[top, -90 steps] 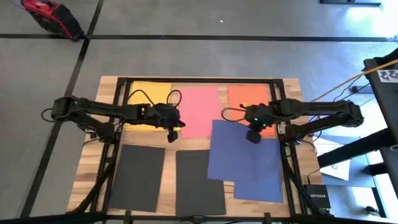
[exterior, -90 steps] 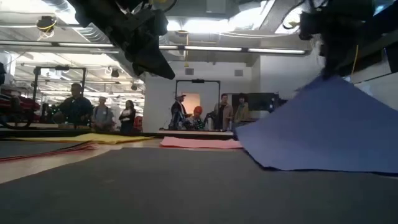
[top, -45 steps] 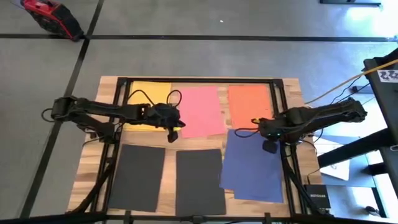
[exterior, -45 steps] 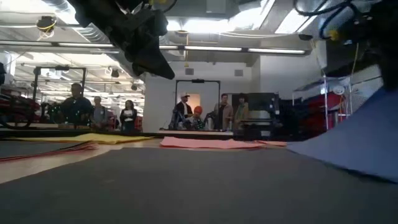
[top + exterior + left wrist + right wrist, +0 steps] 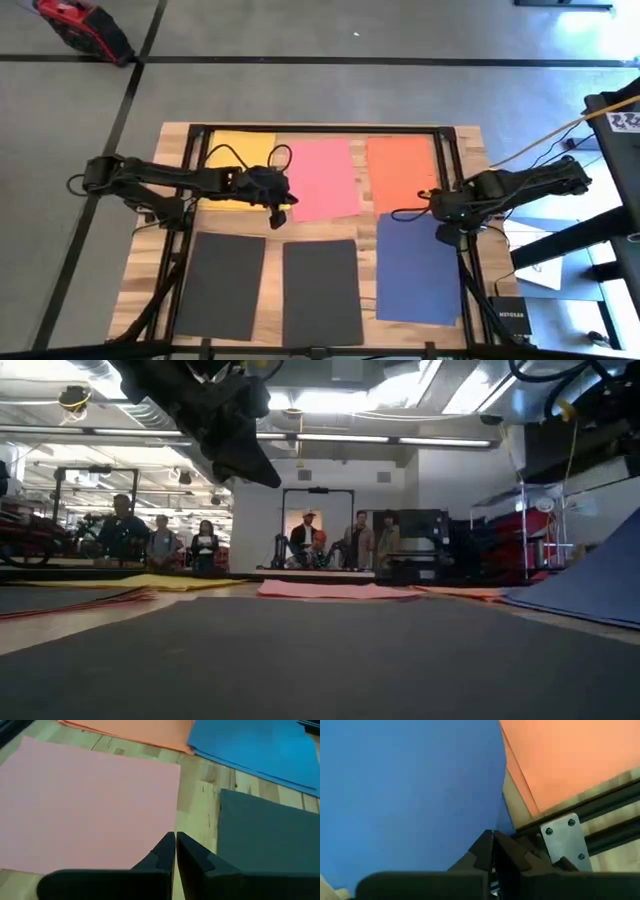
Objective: Organize paper
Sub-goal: Stack the blue paper on the top of the blue paper
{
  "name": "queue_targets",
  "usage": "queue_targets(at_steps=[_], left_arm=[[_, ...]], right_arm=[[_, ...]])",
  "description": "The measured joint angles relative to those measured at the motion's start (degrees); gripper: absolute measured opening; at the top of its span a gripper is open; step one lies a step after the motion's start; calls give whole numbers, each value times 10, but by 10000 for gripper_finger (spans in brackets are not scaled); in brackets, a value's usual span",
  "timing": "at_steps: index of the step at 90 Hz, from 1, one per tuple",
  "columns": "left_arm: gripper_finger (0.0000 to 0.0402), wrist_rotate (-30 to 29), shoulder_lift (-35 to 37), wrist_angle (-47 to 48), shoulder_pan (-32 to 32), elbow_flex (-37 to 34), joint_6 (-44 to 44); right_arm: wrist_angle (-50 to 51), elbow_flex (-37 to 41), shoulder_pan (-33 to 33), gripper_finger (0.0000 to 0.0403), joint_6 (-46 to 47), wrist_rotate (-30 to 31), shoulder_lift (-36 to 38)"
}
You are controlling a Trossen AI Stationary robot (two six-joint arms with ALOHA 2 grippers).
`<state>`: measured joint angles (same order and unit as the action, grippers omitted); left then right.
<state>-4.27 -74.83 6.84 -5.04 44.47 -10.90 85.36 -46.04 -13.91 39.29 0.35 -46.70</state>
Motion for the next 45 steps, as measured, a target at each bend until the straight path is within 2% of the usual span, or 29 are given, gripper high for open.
queue_targets(at_steps=[45], left_arm=[[0, 0, 0, 3, 0, 0, 4]], right_arm=[[-38, 3, 0, 0, 27, -29, -11]])
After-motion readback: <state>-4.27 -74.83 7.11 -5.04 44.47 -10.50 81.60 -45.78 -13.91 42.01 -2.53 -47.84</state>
